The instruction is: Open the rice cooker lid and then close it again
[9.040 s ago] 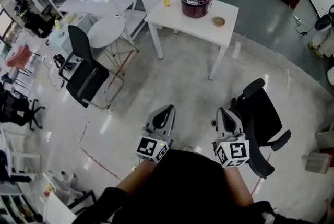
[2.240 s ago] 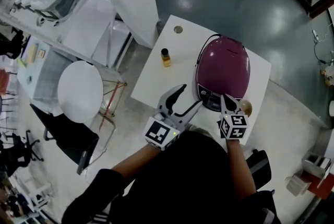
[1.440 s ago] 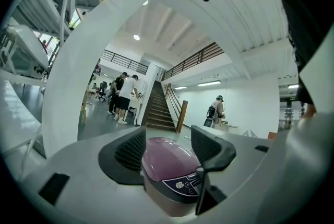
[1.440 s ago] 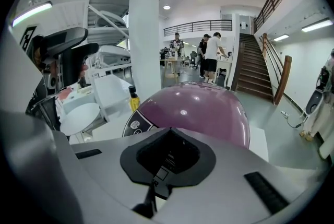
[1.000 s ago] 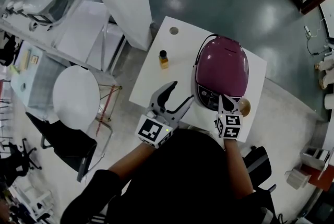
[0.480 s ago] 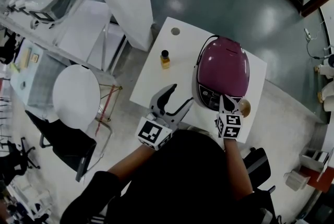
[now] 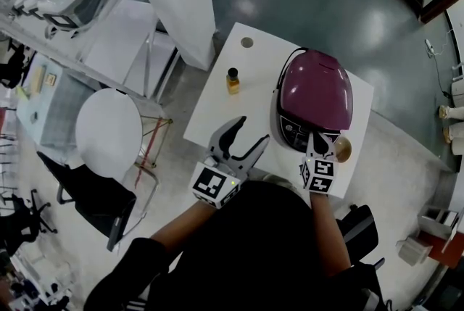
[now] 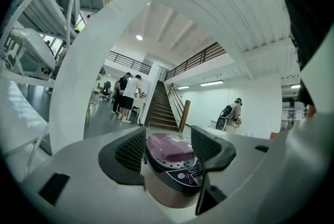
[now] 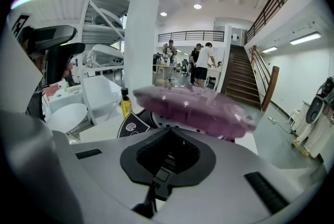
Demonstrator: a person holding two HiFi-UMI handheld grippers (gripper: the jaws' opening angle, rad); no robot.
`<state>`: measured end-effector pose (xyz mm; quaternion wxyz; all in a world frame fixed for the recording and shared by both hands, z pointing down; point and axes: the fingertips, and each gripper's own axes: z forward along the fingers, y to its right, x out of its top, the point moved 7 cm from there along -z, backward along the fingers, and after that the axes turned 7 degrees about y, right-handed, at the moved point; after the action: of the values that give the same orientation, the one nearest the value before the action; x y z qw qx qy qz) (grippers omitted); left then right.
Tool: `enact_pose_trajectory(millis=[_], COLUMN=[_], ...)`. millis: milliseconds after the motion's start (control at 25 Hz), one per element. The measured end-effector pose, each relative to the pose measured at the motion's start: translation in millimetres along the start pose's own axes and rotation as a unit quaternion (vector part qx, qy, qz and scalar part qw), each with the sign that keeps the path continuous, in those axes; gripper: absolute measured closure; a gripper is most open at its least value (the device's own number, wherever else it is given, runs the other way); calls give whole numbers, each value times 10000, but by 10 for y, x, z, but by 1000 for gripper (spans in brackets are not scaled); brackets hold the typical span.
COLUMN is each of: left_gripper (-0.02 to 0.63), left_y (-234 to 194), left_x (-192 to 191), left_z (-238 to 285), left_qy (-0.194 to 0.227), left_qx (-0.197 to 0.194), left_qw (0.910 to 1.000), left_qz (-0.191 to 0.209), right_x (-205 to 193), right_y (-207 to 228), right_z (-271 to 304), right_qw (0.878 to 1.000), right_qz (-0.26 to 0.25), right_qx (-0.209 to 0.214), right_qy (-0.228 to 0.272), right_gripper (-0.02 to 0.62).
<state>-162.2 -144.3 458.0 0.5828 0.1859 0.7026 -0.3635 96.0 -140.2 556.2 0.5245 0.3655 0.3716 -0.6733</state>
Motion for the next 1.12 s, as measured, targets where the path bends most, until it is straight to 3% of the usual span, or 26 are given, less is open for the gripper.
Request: enact_pose_trajectory(millis=[1000, 1120], left_gripper=[356, 356], left_y=[56, 80], left_x=[19, 42], left_z=[51, 79], left_qy=[131, 155], left_qx=[-331, -294], left_qw=[9994, 9994], left_qz=[51, -105], right_x=[-14, -10], right_y=[19, 11], right_z=[50, 56], right_qw=[9990, 9995], right_qz=[445, 297], right_qx=[6, 50], right_qy=[-64, -23], right_gripper=[595, 595])
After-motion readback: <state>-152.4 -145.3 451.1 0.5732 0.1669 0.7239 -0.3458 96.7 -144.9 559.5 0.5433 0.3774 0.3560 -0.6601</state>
